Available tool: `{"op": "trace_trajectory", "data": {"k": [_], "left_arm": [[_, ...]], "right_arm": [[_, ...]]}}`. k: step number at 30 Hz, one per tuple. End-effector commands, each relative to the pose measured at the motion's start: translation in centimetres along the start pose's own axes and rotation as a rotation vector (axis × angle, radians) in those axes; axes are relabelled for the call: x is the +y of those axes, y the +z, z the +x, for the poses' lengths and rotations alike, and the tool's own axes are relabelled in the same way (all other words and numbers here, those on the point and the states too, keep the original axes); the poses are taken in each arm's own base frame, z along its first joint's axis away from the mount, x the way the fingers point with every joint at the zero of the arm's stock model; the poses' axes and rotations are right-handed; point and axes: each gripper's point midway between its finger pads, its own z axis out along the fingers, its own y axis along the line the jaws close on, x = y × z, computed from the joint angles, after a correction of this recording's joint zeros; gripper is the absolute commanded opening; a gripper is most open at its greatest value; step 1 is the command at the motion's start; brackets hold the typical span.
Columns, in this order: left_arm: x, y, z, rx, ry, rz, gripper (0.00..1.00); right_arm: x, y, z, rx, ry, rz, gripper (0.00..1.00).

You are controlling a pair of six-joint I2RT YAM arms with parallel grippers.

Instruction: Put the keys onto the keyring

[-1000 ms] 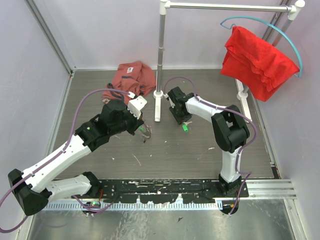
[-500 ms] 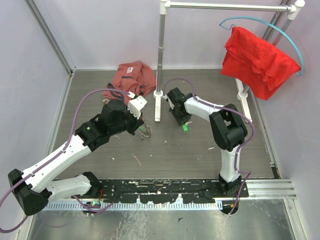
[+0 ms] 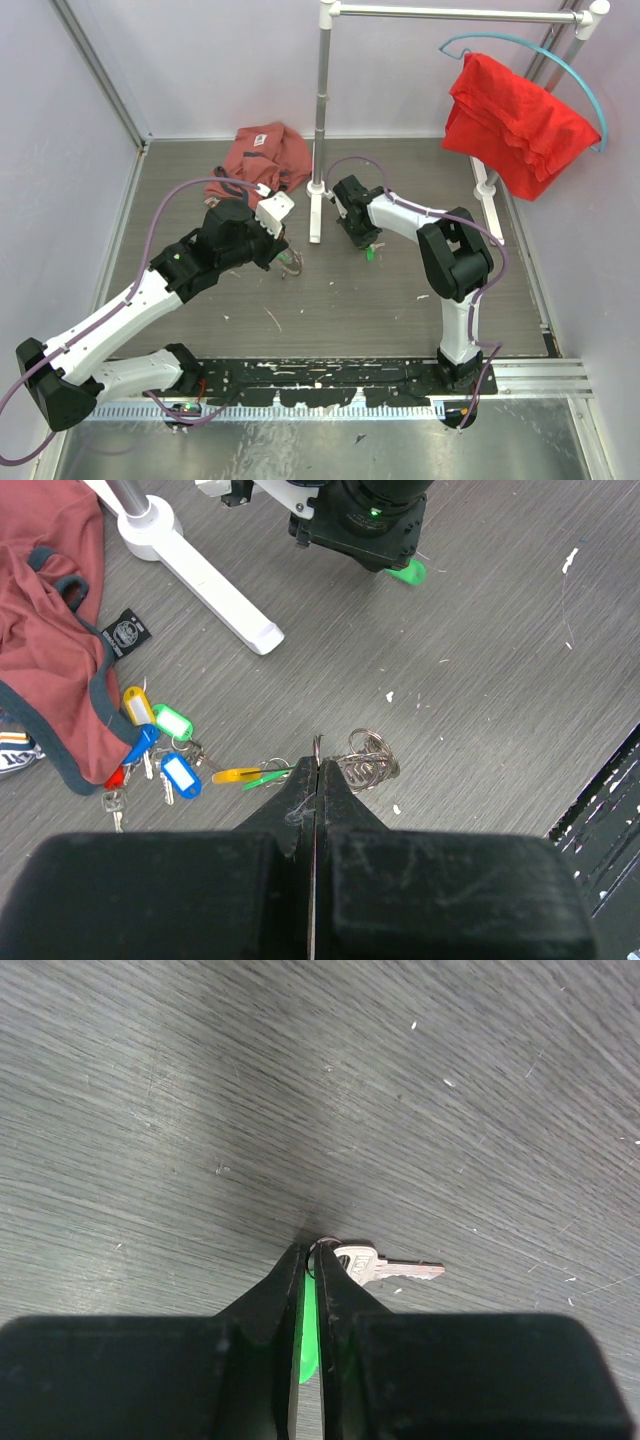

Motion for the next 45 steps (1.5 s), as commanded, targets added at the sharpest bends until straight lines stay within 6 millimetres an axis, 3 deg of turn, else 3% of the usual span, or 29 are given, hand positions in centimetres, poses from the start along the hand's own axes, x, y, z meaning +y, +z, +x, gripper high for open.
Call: {"op": "trace_trajectory", "data": {"k": [1, 6, 10, 17, 21, 26, 33, 45], "left_arm": [[0.0, -0.5, -1.9, -0.068, -0.005, 0.008, 0.00], [0.0, -0.4, -1.9, -0.068, -0.004, 0.008, 0.00], [-0.1, -0.5, -2.0, -0.073, -0.003, 0.009, 0.00], [0.0, -0.9, -2.5, -0.101, -0.004, 0.004, 0.00], [-0.2, -1.5, -3.6, -0.147, -0.034, 0.012, 0.00], [-2.2, -2.1, -4.3, -0.147, -0.099, 0.111, 0.00], [-2.2, -4.6, -6.3, -0.208, -0.133, 0.111, 0.00], [-3.5, -8.1, -9.1, -0.316, -0.040, 0.190, 0.00]], "right_arm": [[0.0, -0.1, -1.6, -0.041, -0.003, 0.006, 0.11], [-0.6, -1.4, -2.4, -0.090, 0.012, 0.026, 0.01], [-1.1, -3.5, -3.5, -0.150, 0.032, 0.037, 0.01], [1.0, -8.2, -4.9, -0.280, 0.067, -0.117, 0.01], [2.0, -12.6, -5.9, -0.419, 0.071, -0.210, 0.01], [3.3, -18.8, -6.2, -0.613, 0.037, -0.331, 0.01], [7.2, -27.5, -5.0, -0.888, -0.090, -0.610, 0.01], [10.0, -34.8, 0.1, -0.920, -0.290, -0.836, 0.01]]}}
